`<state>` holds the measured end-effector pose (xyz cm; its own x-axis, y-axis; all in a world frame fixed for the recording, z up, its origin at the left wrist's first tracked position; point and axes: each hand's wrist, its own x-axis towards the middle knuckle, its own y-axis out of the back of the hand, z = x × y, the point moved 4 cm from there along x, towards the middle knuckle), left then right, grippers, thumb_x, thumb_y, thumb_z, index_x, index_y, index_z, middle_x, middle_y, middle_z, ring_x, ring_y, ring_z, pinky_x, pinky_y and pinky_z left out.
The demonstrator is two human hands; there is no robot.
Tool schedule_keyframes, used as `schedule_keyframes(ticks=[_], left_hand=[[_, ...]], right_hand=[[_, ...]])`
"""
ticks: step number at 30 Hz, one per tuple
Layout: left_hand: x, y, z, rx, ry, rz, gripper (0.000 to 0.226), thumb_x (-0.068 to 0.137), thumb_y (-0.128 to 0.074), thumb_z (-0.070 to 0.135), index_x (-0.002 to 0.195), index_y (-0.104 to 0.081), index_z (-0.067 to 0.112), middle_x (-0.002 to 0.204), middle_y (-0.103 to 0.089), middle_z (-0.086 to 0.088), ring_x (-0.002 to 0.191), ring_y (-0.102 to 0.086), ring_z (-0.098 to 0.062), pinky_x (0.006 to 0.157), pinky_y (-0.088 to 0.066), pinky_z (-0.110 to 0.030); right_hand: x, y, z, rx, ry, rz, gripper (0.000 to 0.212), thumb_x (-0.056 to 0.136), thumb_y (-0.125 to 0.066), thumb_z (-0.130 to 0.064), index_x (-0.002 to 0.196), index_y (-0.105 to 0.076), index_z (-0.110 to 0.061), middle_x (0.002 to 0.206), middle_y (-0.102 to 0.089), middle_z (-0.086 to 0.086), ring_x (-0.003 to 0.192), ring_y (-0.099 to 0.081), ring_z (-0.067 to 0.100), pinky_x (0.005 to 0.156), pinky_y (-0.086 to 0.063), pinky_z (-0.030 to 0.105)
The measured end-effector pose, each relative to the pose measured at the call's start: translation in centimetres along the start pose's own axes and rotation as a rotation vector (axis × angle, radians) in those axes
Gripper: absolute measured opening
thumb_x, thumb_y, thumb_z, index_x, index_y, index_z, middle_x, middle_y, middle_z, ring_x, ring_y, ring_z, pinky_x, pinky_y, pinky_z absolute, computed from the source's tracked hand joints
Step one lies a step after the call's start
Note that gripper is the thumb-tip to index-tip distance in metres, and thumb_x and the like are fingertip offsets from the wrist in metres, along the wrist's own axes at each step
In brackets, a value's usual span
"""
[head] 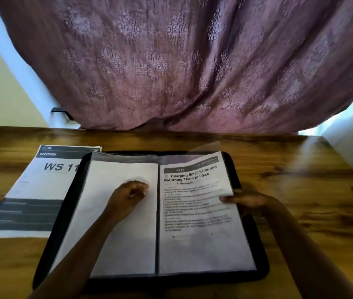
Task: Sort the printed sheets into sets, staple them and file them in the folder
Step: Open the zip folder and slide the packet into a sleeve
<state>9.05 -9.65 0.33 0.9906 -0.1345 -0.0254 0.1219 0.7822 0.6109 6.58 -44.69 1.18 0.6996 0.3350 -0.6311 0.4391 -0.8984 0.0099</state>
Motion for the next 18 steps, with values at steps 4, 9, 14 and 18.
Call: schedule_keyframes(ticks=[4,9,14,18], left_hand=[[-3.7,2.5,0.2,-0.41,0.111,-0.132,0.029,0.099,-0.043,0.03,0.112,-0.067,0.022,0.111,-0.071,0.003,0.105,-0.065,-0.017,0.094,-0.048,-0.034],[-7.0,6.8,0.3,-0.888,0.264,-0.116,0.055,0.089,-0.03,0.064,0.093,-0.077,0.035,0.092,-0.074,-0.005,0.08,-0.071,-0.019,0.073,-0.054,-0.035],[-7.7,10.6,-4.3,-0.746,0.418,0.079,0.036,0.078,-0.069,0.045,0.104,-0.07,0.019,0.099,-0.074,-0.01,0.087,-0.071,-0.025,0.083,-0.053,-0.04],[-7.8,11.1,-7.8,-0.247,0.482,0.077,0.025,0.073,-0.082,0.022,0.064,-0.068,0.003,0.065,-0.068,-0.012,0.067,-0.063,-0.027,0.07,-0.045,-0.032]], right_hand=[[-0.3,-6.5,-2.3,0.447,0.182,-0.172,0.083,0.04,-0.094,-0.044,0.111,-0.07,-0.007,0.111,-0.069,0.012,0.101,-0.067,0.027,0.085,-0.055,0.04],[2.9,-16.8,-4.9,0.091,0.329,-0.308,0.068,0.089,-0.034,-0.064,0.132,-0.052,-0.014,0.131,-0.057,0.002,0.13,-0.046,0.02,0.112,-0.023,0.041],[6.9,-20.5,-5.5,-0.396,0.45,-0.031,0.028,0.091,-0.061,-0.02,0.115,-0.065,-0.007,0.113,-0.066,0.001,0.104,-0.06,0.008,0.097,-0.044,0.024],[8.3,-21.1,-5.5,-0.563,0.514,0.091,0.021,0.09,-0.063,-0.023,0.107,-0.068,-0.013,0.11,-0.067,0.0,0.103,-0.06,0.012,0.093,-0.045,0.022]])
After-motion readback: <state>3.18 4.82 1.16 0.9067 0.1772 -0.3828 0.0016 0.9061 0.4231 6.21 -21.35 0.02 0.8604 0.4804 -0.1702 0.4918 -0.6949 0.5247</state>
